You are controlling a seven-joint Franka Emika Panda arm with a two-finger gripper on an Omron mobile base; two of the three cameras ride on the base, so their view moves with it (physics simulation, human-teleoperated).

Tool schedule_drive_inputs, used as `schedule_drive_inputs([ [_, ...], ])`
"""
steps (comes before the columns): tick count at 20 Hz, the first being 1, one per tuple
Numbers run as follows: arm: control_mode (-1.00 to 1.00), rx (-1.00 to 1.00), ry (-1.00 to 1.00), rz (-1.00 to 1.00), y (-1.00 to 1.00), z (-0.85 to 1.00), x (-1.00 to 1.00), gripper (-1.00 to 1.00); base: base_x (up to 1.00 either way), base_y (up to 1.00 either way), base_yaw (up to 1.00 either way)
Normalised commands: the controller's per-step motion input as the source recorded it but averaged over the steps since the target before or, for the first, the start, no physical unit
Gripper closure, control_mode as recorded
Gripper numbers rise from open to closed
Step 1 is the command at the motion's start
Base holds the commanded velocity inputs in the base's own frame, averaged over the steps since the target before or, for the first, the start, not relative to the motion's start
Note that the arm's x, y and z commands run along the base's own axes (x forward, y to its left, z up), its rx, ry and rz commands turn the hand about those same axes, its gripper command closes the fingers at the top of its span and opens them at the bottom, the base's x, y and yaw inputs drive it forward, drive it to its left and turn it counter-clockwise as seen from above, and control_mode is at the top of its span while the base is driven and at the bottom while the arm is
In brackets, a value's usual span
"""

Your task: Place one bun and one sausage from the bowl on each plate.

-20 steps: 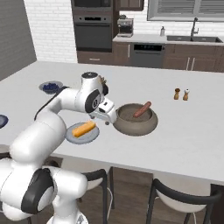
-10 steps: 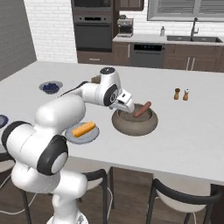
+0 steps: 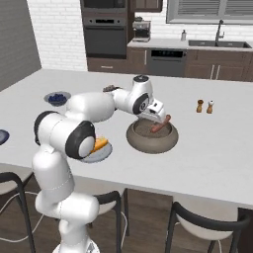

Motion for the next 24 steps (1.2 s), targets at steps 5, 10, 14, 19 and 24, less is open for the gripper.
schedule_drive_inputs([
  [5,-1.0,0.0,0.09,0.0,-0.24,-0.55,0.47,-1.0,0.0,0.0,0.0],
  [10,-1.0,0.0,0.13,0.0,0.0,-0.37,0.74,-1.0,0.0,0.0,0.0],
  [14,-1.0,0.0,0.07,0.0,-0.23,-0.32,0.38,-1.0,0.0,0.0,0.0],
  [19,-1.0,0.0,0.0,0.0,-0.23,-0.24,0.0,-1.0,0.0,0.0,0.0],
  [24,-1.0,-0.01,0.0,0.0,0.11,-0.43,0.0,1.0,0.0,0.0,0.0],
])
